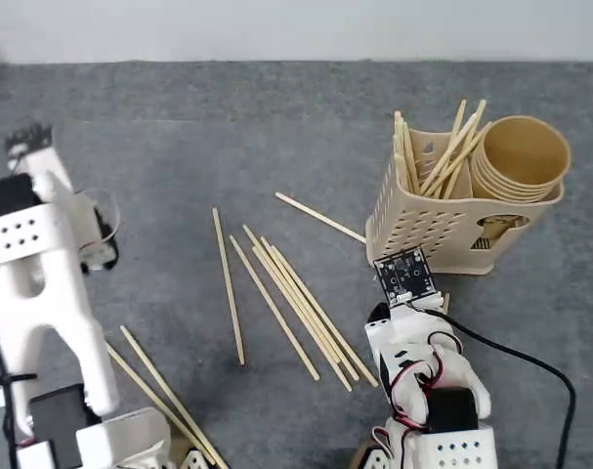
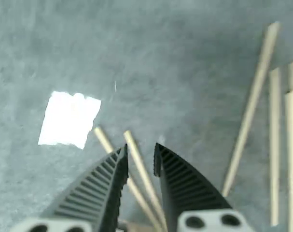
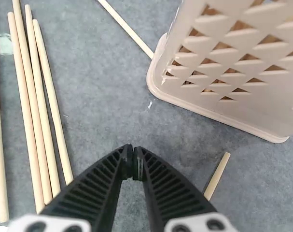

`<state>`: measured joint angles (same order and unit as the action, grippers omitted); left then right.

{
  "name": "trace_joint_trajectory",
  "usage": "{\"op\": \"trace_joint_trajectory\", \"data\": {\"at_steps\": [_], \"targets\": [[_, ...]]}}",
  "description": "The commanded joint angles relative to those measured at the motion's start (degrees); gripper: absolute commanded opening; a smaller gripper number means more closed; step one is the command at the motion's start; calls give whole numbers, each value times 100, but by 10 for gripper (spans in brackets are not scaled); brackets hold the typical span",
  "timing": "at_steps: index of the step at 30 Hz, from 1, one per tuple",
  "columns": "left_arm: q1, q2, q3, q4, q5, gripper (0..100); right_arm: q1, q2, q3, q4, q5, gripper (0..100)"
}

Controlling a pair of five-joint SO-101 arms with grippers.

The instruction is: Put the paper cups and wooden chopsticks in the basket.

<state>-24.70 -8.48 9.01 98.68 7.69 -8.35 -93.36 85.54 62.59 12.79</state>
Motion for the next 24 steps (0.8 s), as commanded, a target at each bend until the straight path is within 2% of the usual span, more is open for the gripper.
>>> {"op": "trace_joint_trajectory", "data": {"at_steps": [1,7,12,14,19,24], "targets": [[-404,-246,453,-378,-316,86,-4,-84,-255,-40,62,9],[-818,-246,1991,-1451,-853,87,-4,-84,-255,-40,62,9],[-782,-290,2941,-2189,-932,89,-4,-84,-255,-40,62,9],[-782,-290,3064,-2295,-923,121,-4,-84,-255,-40,62,9],[-818,-290,3116,-2277,-905,277,-4,-84,-255,-40,62,9],[-791,-246,3275,-2312,-932,283,-4,-84,-255,-40,62,9]]}}
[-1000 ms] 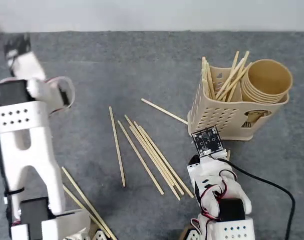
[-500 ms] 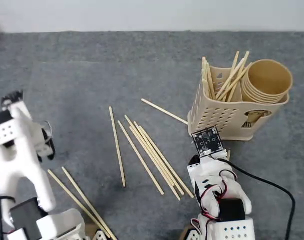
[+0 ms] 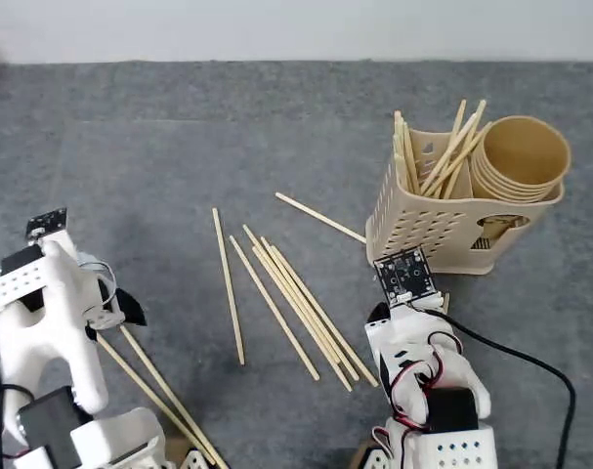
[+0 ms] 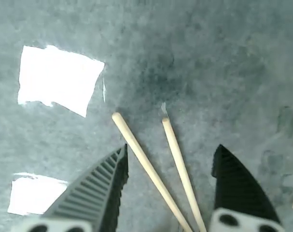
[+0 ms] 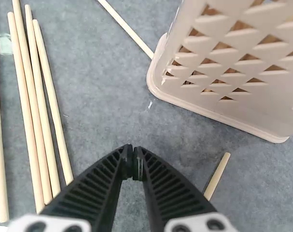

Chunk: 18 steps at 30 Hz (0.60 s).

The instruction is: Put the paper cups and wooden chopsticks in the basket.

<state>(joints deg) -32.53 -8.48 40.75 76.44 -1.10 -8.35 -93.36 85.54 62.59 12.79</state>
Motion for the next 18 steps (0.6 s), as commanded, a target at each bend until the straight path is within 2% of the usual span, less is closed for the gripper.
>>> {"op": "trace_joint_trajectory", "data": {"at_steps": [1,11,14,18], "targets": [[0,-246,207,-114,-62,283,-4,-84,-264,-40,62,9],[79,-246,1481,-1433,-18,282,-4,-84,-273,-40,62,9],[88,-237,1684,-1864,352,276,-4,-84,-273,-40,62,9],[255,-237,1710,-2180,782,178,4,-84,-273,-40,62,9]]}}
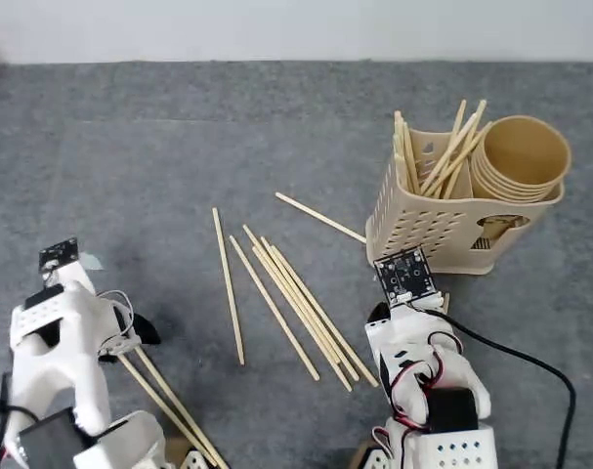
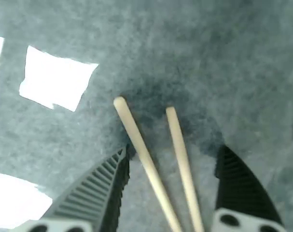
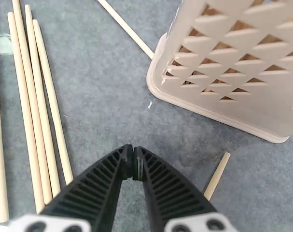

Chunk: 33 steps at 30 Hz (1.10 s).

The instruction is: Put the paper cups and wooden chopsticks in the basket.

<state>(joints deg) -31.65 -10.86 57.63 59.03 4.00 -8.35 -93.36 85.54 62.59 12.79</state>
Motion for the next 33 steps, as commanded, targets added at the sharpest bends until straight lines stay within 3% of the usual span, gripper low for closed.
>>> {"op": "trace_joint_trajectory", "data": {"at_steps": [1,6,17,33], "targets": [[264,0,22,-440,308,146,4,-84,-273,-40,62,9],[932,0,4,-448,853,13,22,-84,-273,-40,62,9],[2347,0,-444,-1011,2119,14,31,-84,-273,-40,62,9],[3086,-53,-2211,-1099,2892,14,31,-84,-273,-40,62,9]]}}
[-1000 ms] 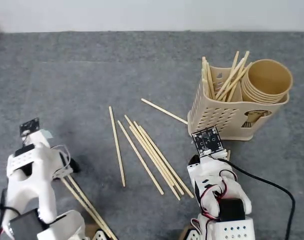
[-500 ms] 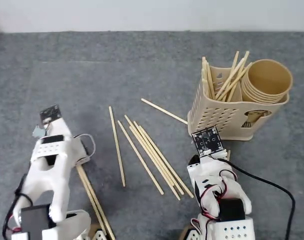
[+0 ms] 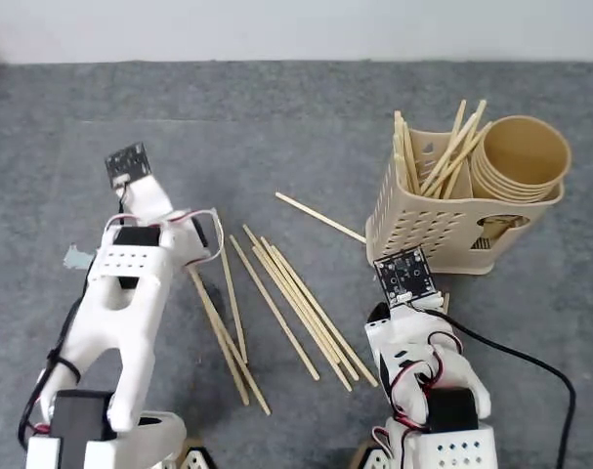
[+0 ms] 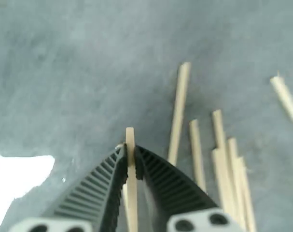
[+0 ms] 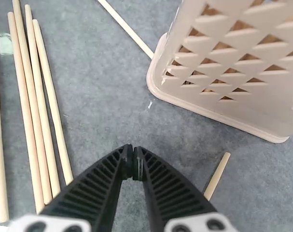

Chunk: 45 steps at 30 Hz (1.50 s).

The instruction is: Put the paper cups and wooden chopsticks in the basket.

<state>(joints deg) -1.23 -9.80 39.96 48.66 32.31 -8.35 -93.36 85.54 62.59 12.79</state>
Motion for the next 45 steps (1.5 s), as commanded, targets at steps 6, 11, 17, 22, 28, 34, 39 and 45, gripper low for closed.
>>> {"op": "trace_joint_trajectory", "data": {"at_steps": [6,11,17,22,28,34,39,45], "targets": [[53,-167,-1842,993,62,13,4,-84,-273,-40,62,9],[97,-149,-3793,1758,220,13,4,-84,-273,-40,62,9],[809,-149,-5552,1609,220,13,4,-84,-264,-40,62,9],[1336,-114,-6255,686,220,13,4,-84,-264,-40,62,9],[1873,-114,-6237,-809,211,13,4,-84,-255,-40,62,9],[2523,-97,-5982,-2022,167,13,4,-84,-255,-40,62,9],[2989,-97,-4769,-3587,-510,13,4,-84,-255,-40,62,9],[3323,-105,-3354,-4923,-1020,13,4,-84,-255,-40,62,9]]}}
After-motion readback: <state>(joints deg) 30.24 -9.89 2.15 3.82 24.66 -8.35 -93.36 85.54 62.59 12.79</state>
